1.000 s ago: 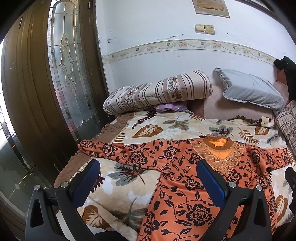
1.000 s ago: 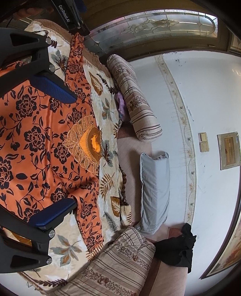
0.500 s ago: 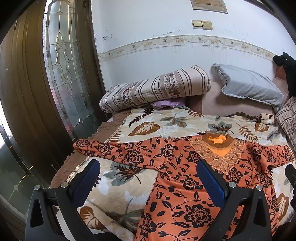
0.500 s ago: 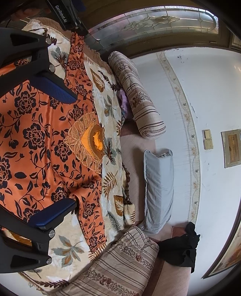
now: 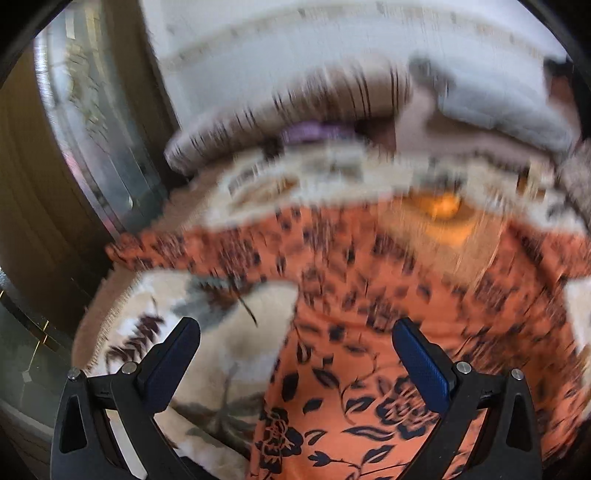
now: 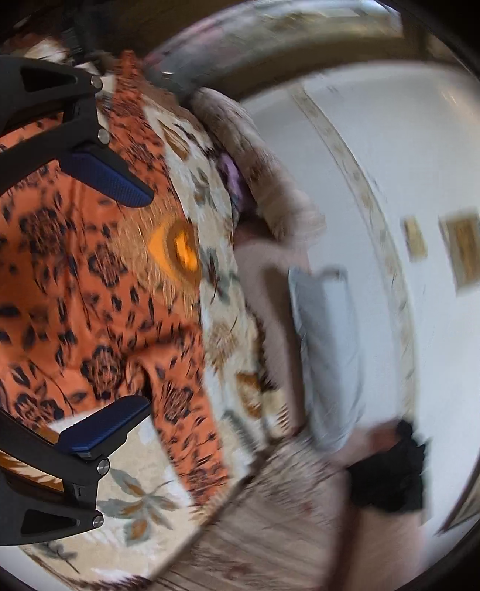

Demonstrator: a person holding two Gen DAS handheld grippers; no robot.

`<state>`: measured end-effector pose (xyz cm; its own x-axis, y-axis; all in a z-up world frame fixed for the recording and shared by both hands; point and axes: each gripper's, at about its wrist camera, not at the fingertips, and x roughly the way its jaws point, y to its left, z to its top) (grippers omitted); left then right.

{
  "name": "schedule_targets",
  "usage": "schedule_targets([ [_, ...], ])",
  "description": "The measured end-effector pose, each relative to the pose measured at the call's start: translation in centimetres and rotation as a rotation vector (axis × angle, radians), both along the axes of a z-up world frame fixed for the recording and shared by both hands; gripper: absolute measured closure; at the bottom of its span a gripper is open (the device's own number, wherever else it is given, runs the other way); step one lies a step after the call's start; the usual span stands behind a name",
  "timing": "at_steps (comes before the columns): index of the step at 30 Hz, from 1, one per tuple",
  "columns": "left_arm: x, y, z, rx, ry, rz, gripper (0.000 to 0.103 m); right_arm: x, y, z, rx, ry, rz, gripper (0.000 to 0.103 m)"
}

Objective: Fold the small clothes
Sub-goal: 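Grasp the sleeve cuff of the orange top with the right gripper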

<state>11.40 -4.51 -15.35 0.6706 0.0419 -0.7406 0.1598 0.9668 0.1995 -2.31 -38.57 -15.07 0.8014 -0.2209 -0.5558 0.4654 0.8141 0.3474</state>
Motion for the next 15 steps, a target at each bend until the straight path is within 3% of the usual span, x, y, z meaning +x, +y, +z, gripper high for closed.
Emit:
schedule_targets([
  [3, 1.6, -0.8, -4.4, 0.047, 0.099, -0.004, 0.000, -0.1, -9.0, -4.6, 0.204, 0.031, -0.131, 0.000],
  [7, 2.4, -2.3, -8.1, 0.100, 0.145, -0.029, 0.000, -1.9, -18.7, -10.2, 0.508, -0.040, -0.301, 0.000],
  [10, 2.8, -3.1, -10.1, 0.114, 0.188, -0.058, 0.000, -2.5, -23.7, -13.6, 0.692, -0.097, -0.377, 0.012],
  [15, 2.0, -3.0, -10.6, 0.084, 0.128, -0.074, 0.000, -1.4, -29.1, -15.4, 0.721, -0.129, -0.438, 0.030],
])
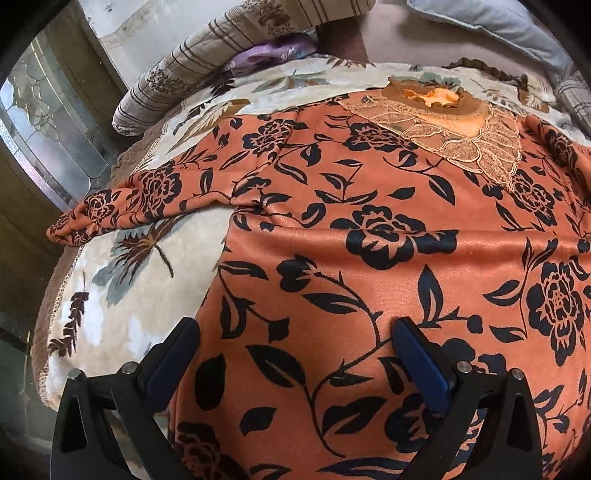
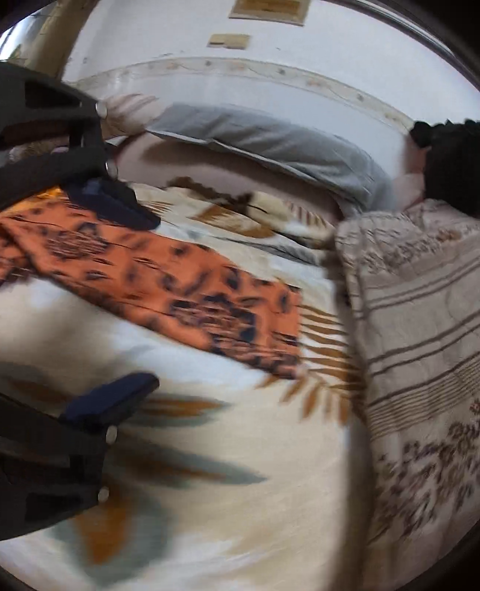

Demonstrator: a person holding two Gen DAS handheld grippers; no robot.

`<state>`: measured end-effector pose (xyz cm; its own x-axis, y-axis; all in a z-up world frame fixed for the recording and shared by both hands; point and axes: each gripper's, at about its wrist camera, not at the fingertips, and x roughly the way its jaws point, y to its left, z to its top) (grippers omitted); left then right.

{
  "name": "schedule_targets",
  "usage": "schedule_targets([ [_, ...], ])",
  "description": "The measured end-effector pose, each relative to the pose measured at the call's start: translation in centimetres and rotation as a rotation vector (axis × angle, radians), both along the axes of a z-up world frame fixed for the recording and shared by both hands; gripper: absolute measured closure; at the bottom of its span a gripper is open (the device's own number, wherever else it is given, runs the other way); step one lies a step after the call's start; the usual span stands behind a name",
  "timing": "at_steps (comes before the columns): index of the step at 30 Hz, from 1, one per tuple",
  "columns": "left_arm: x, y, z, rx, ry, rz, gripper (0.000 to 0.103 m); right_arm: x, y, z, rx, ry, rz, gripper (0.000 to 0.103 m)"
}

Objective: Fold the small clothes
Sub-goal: 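Grasp the sleeve cuff of the orange top with the right gripper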

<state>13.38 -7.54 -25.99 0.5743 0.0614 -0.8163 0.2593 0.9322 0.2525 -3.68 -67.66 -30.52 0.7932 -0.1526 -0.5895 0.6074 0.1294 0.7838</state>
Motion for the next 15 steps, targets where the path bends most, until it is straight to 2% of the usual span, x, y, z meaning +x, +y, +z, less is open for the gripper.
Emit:
schedule_targets([
  [2, -0.1, 0.4, -0.1, -0.032, 0.003, 0.017, 0.000, 1.0, -1.8, -1.1, 0.019, 0.017, -0.017, 0.032],
  [3, 0.0, 0.7, -0.2, -0.052, 0.007, 0.029, 0.000, 1.5, -2.4, -1.7, 0.028, 0.033, -0.024, 0.036],
  [7, 0.8, 1.8, -0.6, -0.130, 0.038, 0.089, 0.000, 4.2, -3.1, -1.4, -0.057, 0.121, -0.028, 0.039],
  [8, 0.7, 1.5, -0.7, -0.122, 0.034, 0.087, 0.000, 4.8, -3.2, -1.4, -0.082, 0.139, -0.024, 0.050],
  [9, 0.6, 1.4, -0.7, -0.112, 0.029, 0.084, 0.000, 5.4, -3.1, -1.5, -0.107, 0.160, -0.015, 0.070],
  [11, 0.6, 1.3, -0.7, -0.106, 0.030, 0.091, 0.000, 5.8, -3.0, -2.0, -0.111, 0.170, 0.002, 0.087],
  [12, 0.7, 1.3, -0.7, -0.108, 0.035, 0.097, 0.000, 5.5, -3.0, -1.9, -0.108, 0.158, -0.003, 0.093],
  [15, 0.8, 1.3, -0.5, -0.106, 0.041, 0.107, 0.000, 5.1, -2.1, 0.6, -0.128, 0.044, 0.011, 0.095],
])
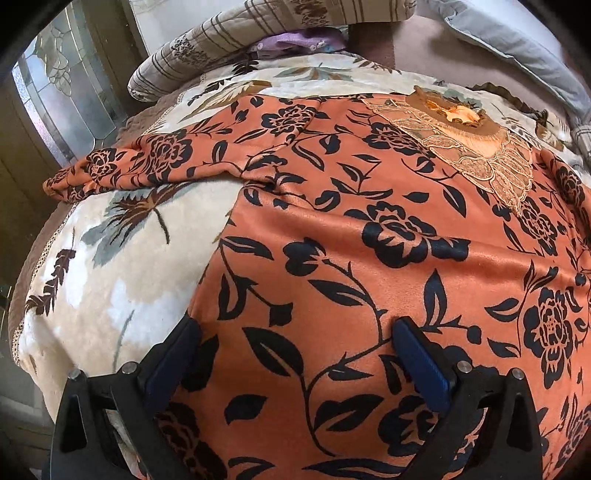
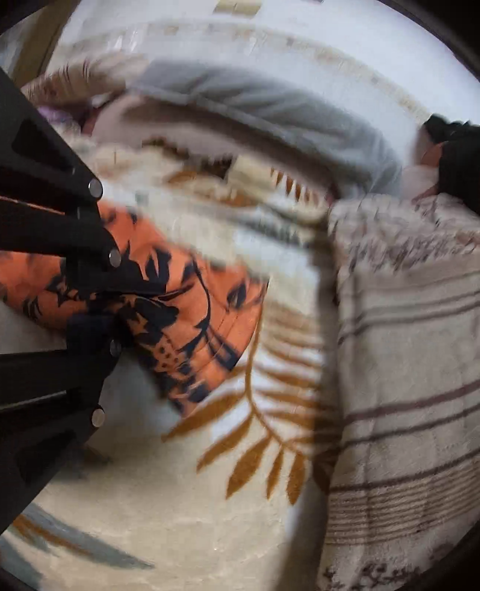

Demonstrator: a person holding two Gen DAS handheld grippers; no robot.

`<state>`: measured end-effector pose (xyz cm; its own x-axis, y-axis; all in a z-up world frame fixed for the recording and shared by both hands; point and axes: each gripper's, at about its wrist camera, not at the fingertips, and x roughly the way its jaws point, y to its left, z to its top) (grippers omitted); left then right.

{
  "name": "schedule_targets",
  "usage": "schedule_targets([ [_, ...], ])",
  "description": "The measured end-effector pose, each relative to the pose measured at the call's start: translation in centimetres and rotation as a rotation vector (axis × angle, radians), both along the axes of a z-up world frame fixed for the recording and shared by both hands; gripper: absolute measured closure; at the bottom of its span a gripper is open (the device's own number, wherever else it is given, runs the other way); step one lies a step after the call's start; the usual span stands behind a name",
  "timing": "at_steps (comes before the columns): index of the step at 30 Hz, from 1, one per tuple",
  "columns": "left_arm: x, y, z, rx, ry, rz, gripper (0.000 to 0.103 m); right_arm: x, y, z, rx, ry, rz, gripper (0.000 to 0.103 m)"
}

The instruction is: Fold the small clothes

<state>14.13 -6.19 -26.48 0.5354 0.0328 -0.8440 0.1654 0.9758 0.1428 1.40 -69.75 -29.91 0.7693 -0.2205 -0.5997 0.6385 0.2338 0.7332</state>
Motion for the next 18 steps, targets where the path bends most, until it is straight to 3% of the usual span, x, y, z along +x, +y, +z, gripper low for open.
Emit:
schedule_targets([
  [5, -0.7, 0.3, 1.2, 0.019, -0.017, -0.023, 0.000, 1.4, 5.9, 7.6, -0.097, -0.186, 0.171, 0.095],
  [9, -1.7, 1.9, 3.7, -0.020, -0.099, -0.018, 0.000, 5.1, 14.2, 12.7, -0.155, -0.280, 0.369, 0.095],
  [13, -2.0, 3.9, 5.5, -0.049, -0.147, -0.004, 0.000, 10.1, 23.3, 14.0, -0.150, -0.315, 0.571, 0.095],
  [16, -2.1, 5.0, 6.5, -0.061, -0.169, 0.003, 0.000, 13.9, 30.9, 13.0, -0.130, -0.296, 0.725, 0.095],
  [18, -2.2, 5.6, 6.9, -0.068, -0.180, 0.010, 0.000, 16.0, 35.3, 11.4, -0.058, -0.292, 0.804, 0.091],
])
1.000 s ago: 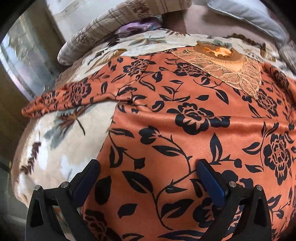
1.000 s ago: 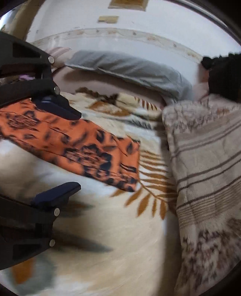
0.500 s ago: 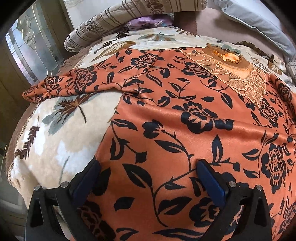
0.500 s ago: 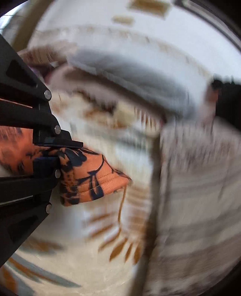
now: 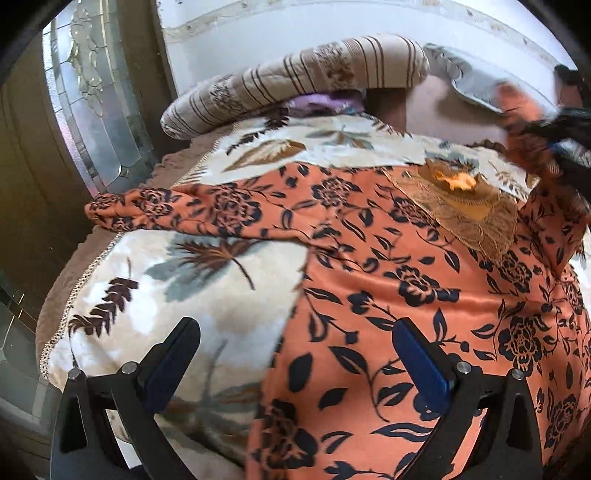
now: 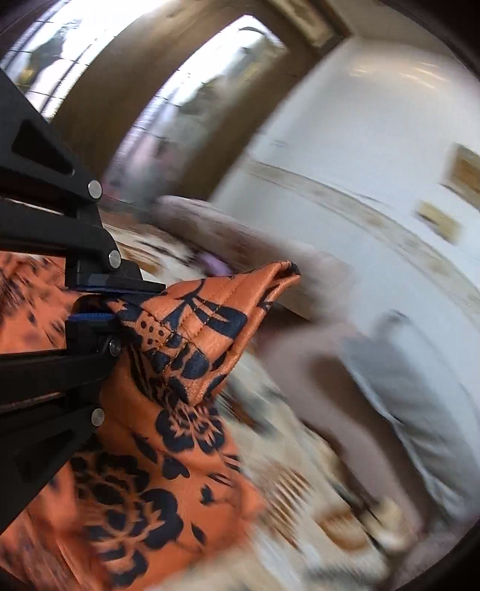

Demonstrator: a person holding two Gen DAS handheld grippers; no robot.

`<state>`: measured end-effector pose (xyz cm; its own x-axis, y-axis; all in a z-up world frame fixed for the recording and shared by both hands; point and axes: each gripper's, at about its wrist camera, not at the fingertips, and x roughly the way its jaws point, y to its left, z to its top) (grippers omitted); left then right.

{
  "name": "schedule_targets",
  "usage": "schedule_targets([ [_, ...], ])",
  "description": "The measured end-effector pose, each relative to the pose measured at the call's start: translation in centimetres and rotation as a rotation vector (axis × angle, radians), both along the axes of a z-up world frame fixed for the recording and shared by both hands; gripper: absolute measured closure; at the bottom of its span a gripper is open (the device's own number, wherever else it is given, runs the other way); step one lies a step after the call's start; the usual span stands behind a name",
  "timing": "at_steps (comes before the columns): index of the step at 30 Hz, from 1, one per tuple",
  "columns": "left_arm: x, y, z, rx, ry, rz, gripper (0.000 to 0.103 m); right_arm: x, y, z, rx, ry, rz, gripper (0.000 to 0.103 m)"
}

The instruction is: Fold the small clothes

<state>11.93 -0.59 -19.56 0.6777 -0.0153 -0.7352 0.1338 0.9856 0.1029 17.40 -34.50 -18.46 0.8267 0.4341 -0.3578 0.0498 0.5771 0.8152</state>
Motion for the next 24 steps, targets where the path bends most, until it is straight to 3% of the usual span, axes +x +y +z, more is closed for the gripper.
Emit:
schedule_targets([
  [1, 0.1, 0.4, 0.2, -0.005, -0.005, 0.005, 0.000, 1.0, 1.8, -0.9, 0.030, 0.028, 0.036, 0.090],
  [3, 0.3, 1.0, 0.4, -0.008, -0.012, 0.019, 0.000, 2.4, 5.1, -2.4, 0.059, 0.079, 0.090, 0.077],
  [4, 0.5, 1.5, 0.6, -0.013, -0.015, 0.029, 0.000, 2.9, 6.4, -3.0, 0.072, 0.090, 0.120, 0.051],
  [5, 0.5, 1.7, 0.7, -0.018, -0.016, 0.033, 0.000, 3.2, 7.2, -3.3, 0.082, 0.100, 0.143, 0.011],
  [6, 0.7, 2.0, 0.8, -0.025, -0.017, 0.037, 0.000, 3.0, 7.8, -3.6, 0.093, 0.096, 0.154, 0.003],
  [9, 1.3, 2.3, 1.1, -0.047, -0.015, 0.035, 0.000, 2.2, 7.5, -3.3, 0.030, 0.092, 0.184, 0.003],
  [13, 2.9, 2.6, 1.4, -0.083, -0.012, 0.042, 0.000, -2.2, 3.1, -2.4, -0.095, 0.148, 0.111, 0.005],
  [16, 4.2, 3.8, 1.3, -0.096, -0.006, 0.108, 0.000, -4.8, -1.1, -3.1, -0.115, 0.190, 0.023, 0.013],
  [18, 5.3, 5.4, 1.1, -0.104, 0.012, 0.160, 0.000, -5.9, -3.4, -4.3, -0.107, 0.241, -0.039, 0.030],
  [21, 7.5, 9.3, 1.1, -0.132, 0.042, 0.282, 0.000, -6.0, -6.0, -6.3, -0.055, 0.320, -0.099, 0.039],
  [24, 9.5, 13.3, 1.4, -0.119, 0.035, 0.413, 0.000, -5.3, -7.0, -8.4, -0.117, 0.422, -0.125, 0.040],
])
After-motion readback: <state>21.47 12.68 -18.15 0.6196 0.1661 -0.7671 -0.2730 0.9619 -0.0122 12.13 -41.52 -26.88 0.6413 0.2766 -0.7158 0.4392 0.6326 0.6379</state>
